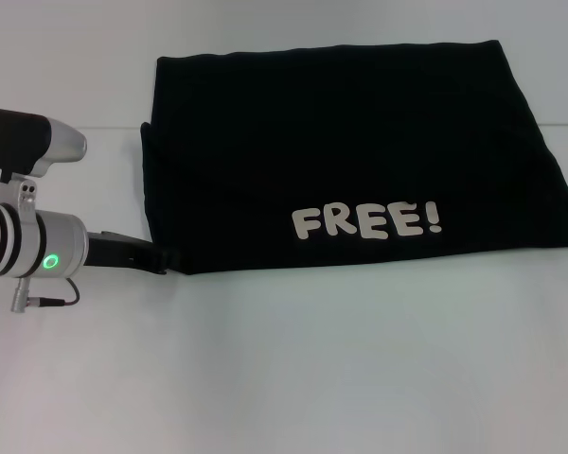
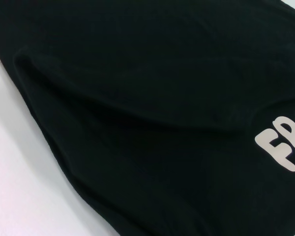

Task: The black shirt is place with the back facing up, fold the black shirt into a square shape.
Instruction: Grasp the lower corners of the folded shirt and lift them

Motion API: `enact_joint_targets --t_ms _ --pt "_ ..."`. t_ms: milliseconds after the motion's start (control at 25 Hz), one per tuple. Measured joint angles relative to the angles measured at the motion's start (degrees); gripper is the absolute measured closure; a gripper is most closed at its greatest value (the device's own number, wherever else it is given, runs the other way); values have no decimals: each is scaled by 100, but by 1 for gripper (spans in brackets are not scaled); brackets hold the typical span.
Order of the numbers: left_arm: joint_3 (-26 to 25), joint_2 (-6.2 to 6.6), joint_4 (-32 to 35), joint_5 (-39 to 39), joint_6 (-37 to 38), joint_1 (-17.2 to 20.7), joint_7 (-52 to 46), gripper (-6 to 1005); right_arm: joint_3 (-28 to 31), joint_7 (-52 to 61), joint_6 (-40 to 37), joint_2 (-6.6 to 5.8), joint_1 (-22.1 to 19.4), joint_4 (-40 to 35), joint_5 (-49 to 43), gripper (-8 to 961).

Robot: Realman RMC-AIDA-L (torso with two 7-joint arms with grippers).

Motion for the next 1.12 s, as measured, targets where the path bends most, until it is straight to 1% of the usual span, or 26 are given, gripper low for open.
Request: enact_joint_targets --t_ms 200,280,360,560,680,800,920,1120 --pt "-8 7 46 8 22 3 2 1000 -16 0 60 -14 4 -1 -70 117" --pt "-17 11 143 10 117 37 1 1000 -17 84 96 -50 8 -1 -217 117" --pt "-13 12 276 11 259 84 10 1000 -18 441 162 -135 58 -1 -651 117" --pt "-12 37 486 12 444 160 46 1000 -25 1100 324 -231 221 0 -1502 117" --pt "-39 85 513 13 482 170 80 1000 -87 1376 539 -226 358 4 -1987 117" --pt "-51 98 531 53 494 169 99 1000 -340 1613 904 -179 478 65 -2306 118" --pt "-55 99 549 99 496 158 97 1000 -630 1681 1270 -169 598 300 -2345 118" --pt "-39 106 548 125 490 132 73 1000 -857 1678 1777 -167 815 684 -2350 118"
